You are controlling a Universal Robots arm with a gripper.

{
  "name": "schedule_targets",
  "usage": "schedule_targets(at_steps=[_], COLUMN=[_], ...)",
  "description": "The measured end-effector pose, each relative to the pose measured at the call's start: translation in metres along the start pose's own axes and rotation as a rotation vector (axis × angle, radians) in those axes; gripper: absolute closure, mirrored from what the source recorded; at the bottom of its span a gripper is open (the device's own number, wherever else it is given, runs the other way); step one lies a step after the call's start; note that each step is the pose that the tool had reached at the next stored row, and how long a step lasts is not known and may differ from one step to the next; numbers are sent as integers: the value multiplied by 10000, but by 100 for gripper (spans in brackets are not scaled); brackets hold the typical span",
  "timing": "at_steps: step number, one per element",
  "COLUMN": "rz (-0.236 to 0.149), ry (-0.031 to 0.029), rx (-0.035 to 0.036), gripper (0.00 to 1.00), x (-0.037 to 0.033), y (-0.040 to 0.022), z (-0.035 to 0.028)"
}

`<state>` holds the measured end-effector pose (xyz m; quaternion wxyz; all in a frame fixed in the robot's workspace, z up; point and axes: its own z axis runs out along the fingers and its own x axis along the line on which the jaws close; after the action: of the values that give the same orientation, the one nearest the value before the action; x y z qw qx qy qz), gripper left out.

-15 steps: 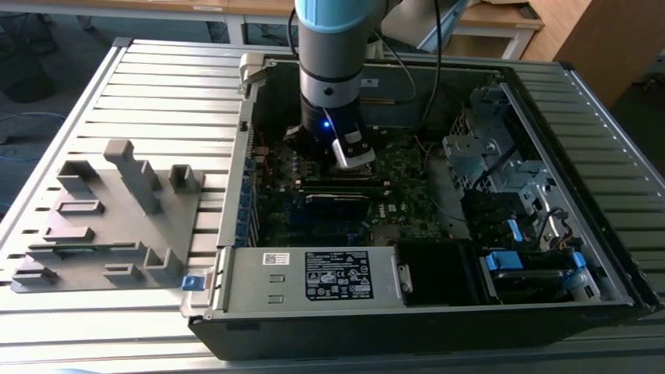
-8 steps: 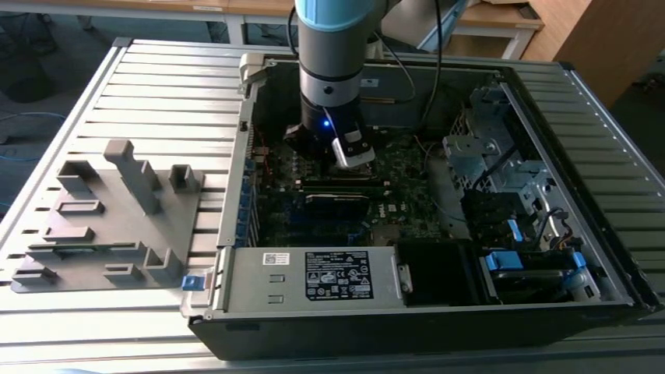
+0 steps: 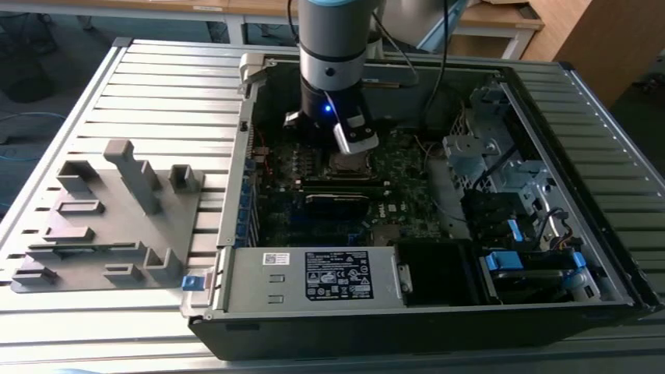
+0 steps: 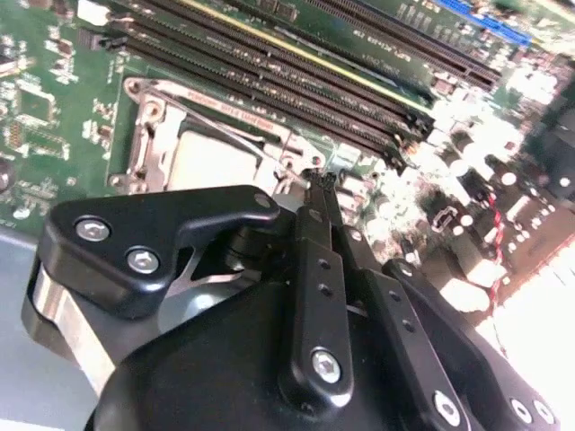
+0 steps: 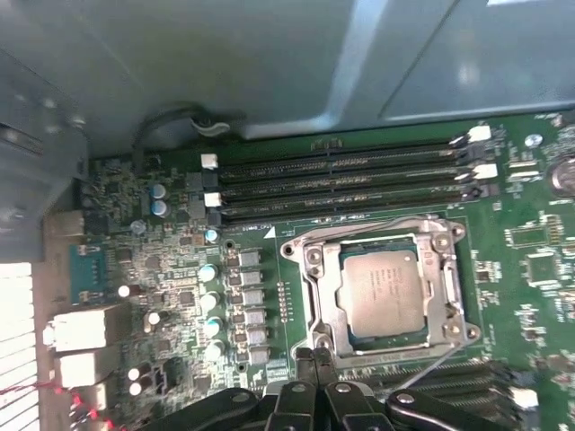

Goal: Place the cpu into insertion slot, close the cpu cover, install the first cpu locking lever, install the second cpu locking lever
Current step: 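Install the second cpu locking lever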

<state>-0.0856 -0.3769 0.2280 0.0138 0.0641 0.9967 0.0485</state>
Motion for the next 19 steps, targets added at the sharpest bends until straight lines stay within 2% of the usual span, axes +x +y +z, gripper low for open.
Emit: schedule_targets(at_steps=[6,9,14,19], rz=[1,0,3,26], ry=[1,0,0,2], rx=[-4,-4,-5,32], gripper=[89,89,89,89], x=[-4,-5,-19,-116], y=[17,23,26,38], z=[-170,-229,-245,-242])
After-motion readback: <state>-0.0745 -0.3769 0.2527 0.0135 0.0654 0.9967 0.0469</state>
